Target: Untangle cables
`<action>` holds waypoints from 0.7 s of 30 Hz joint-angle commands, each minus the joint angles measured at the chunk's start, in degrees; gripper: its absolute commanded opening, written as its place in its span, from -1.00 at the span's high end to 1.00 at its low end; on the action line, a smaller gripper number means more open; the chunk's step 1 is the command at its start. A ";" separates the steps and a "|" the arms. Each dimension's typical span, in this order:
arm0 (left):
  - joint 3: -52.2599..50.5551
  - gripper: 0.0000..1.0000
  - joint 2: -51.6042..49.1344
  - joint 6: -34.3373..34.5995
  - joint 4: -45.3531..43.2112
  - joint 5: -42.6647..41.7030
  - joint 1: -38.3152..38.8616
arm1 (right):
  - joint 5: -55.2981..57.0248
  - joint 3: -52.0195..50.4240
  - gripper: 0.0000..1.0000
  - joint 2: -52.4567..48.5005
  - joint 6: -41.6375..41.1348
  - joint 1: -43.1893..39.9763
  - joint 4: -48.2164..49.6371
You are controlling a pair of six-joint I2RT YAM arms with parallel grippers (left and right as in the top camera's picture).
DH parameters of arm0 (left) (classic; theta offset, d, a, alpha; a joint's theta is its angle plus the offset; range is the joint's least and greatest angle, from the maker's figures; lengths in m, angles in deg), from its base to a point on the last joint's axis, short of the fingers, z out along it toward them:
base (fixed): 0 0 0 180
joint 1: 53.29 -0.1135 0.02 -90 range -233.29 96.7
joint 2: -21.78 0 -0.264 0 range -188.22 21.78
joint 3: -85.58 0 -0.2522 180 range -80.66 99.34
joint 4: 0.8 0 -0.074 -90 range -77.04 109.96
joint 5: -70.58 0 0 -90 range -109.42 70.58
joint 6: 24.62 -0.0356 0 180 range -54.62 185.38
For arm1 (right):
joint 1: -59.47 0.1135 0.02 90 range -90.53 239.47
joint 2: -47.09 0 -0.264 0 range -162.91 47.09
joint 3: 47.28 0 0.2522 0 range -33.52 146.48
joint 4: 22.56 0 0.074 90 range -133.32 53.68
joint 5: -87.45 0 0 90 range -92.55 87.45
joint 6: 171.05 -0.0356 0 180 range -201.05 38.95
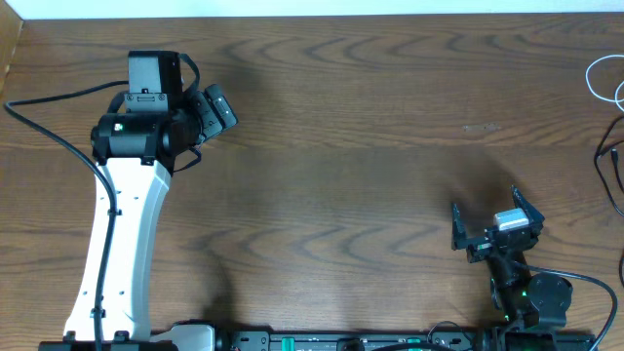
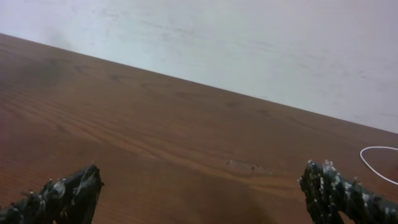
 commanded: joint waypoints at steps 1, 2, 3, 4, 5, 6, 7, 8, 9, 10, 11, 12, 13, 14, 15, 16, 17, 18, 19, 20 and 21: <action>-0.17 -0.96 -0.26 -0.81 -0.04 -0.11 -0.13 | 0.39 -0.11 -0.98 0.31 -1.03 0.17 -0.22; -0.17 -0.96 -0.26 -0.79 -0.04 -0.11 -0.13 | 0.39 -0.11 -0.99 0.31 -1.05 0.17 -0.20; -0.17 -0.96 -0.26 -0.79 -0.04 -0.11 -0.13 | 0.39 -0.11 -0.98 0.31 -1.05 0.17 -0.22; -0.17 -0.96 -0.26 -0.79 -0.04 -0.11 -0.13 | 0.39 -0.11 -0.99 0.31 -1.05 0.17 -0.20; -0.17 -0.96 -0.26 -0.79 -0.04 -0.11 -0.13 | 0.39 -0.11 -0.98 0.31 -1.05 0.17 -0.22; -0.17 -0.96 -0.26 -0.81 -0.04 -0.11 -0.13 | 0.39 -0.11 -0.99 0.31 -1.05 0.17 -0.22; -0.17 -0.96 -0.26 -0.79 -0.04 -0.11 -0.13 | 0.39 -0.11 -0.98 0.31 -1.05 0.17 -0.22; -0.17 -0.96 -0.26 -0.79 -0.04 -0.11 -0.13 | 0.39 -0.11 -0.99 0.31 -1.05 0.17 -0.22; -0.17 -0.96 -0.26 -0.79 -0.04 -0.11 -0.13 | 0.39 -0.11 -0.99 0.31 -1.05 0.17 -0.22; -0.17 -0.95 -0.26 -0.79 -0.04 -0.11 -0.13 | 0.39 -0.11 -0.99 0.31 -1.03 0.17 -0.22; -0.17 -0.96 -0.26 -0.79 -0.04 -0.11 -0.13 | 0.39 -0.11 -0.99 0.31 -1.03 0.17 -0.22; -0.17 -0.96 -0.26 -0.79 -0.04 -0.11 -0.13 | 0.39 -0.11 -0.99 0.31 -1.05 0.17 -0.22; -0.17 -0.96 -0.26 -0.87 0.11 -0.11 -0.13 | 0.39 -0.11 -0.98 0.31 -1.05 0.17 -0.22; -0.17 -0.96 -0.26 -1.01 0.92 -0.09 -0.13 | 0.39 -0.11 -0.99 0.31 -1.05 0.17 -0.22; -0.17 -0.96 -0.26 -1.31 1.57 0.39 -0.13 | 0.39 -0.11 -0.99 0.31 -1.05 0.17 -0.22; -0.17 -0.95 -0.26 -1.42 1.97 1.53 -0.13 | 0.39 -0.11 -0.99 0.31 -1.05 0.17 -0.22; -0.17 -0.96 -0.24 -1.40 2.12 2.49 -0.13 | 0.39 -0.11 -0.99 0.31 -1.05 0.17 -0.22; -0.20 -0.96 -0.09 -1.42 2.40 2.49 -0.13 | 0.39 -0.11 -0.98 0.31 -1.05 0.17 -0.22; -0.24 -0.96 0.24 -1.44 2.36 2.54 -0.13 | 0.39 -0.11 -0.99 0.31 -1.03 0.17 -0.22; -0.24 -0.96 0.87 -1.44 2.25 2.54 -0.13 | 0.39 -0.11 -0.98 0.31 -1.05 0.17 -0.22; -0.42 -0.96 1.81 -1.44 2.14 2.49 -0.02 | 0.39 -0.11 -0.99 0.31 -1.05 0.17 -0.22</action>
